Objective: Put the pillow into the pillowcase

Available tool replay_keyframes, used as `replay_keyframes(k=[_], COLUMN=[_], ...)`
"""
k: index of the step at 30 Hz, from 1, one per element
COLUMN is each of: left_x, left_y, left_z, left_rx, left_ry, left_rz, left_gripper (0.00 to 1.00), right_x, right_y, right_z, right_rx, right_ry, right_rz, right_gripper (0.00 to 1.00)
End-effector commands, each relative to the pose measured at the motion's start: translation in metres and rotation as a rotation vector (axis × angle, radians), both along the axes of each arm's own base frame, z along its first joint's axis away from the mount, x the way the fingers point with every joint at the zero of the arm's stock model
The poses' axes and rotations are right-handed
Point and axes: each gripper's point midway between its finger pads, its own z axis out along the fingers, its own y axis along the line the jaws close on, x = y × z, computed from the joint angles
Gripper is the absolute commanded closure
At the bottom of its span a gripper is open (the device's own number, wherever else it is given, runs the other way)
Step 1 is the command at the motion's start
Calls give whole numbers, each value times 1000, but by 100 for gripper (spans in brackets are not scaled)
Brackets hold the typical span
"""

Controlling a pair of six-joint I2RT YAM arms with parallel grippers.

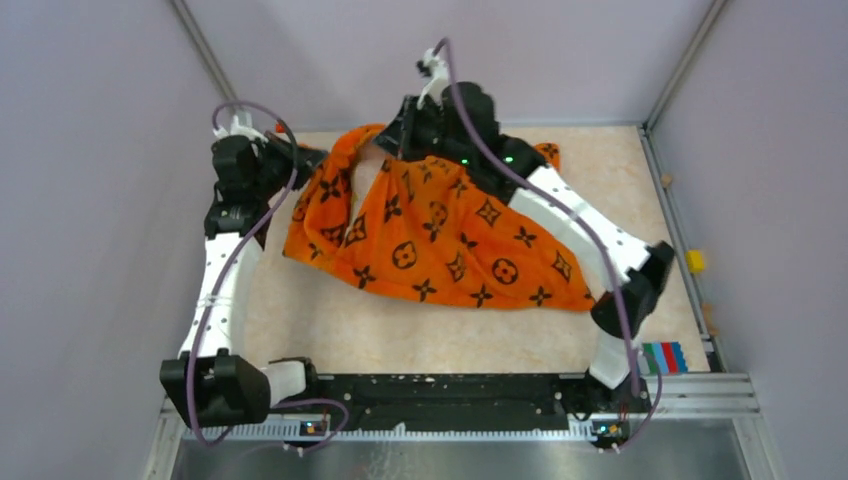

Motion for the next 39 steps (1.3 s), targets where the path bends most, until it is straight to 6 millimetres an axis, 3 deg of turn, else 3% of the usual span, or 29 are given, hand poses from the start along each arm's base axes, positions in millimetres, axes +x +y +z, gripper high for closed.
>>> replay_keyframes(k=[1, 4, 7, 11, 14, 16, 18, 21, 26, 29, 30, 31, 33, 34, 37, 39], left_x=[-9, -17, -20, -19, -20, -18, -14, -10, -23, -33, -34, -35, -34, -32, -25, -21], left_y=[7, -12, -54, -129, -186, -200, -192, -152, -49, 4, 15, 21, 21, 17, 11, 3], left_z=[-105, -144, -160, -157, -158, -156, -160, -176, -222, -251, -257, -262, -260, -255, -235, -219], left_rx=[77, 65, 101, 89, 89, 109, 156, 256, 377, 394, 405, 415, 425, 421, 414, 399], left_ry=[204, 284, 316, 288, 288, 288, 291, 345, 514, 579, 592, 610, 608, 593, 528, 473], left_rz=[-19, -125, -215, -346, -447, -458, -413, -311, -106, 7, 28, 37, 8, -13, -39, -73], left_gripper=[100, 100, 100, 100, 100, 100, 100, 100, 100, 98, 83, 57, 16, 3, 1, 1], right_x=[32, 44, 54, 77, 82, 81, 76, 65, 37, 32, 33, 34, 38, 39, 43, 45], right_y=[30, 31, 13, -44, -92, -107, -106, -82, -1, 52, 63, 73, 80, 79, 64, 49], right_z=[-29, -56, -62, -63, -54, -49, -46, -55, -101, -143, -153, -164, -173, -174, -156, -139], right_rx=[27, -23, -16, 7, 28, 24, 12, -2, -47, -78, -88, -104, -154, -178, -220, -225], right_ry=[0, 33, 56, 86, 86, 75, 69, 79, 136, 195, 220, 251, 266, 261, 193, 161], right_rz=[-18, -50, -81, -172, -245, -262, -237, -175, -21, 63, 88, 118, 140, 138, 101, 75], right_gripper=[100, 100, 100, 100, 100, 100, 100, 100, 100, 100, 100, 100, 83, 72, 43, 36])
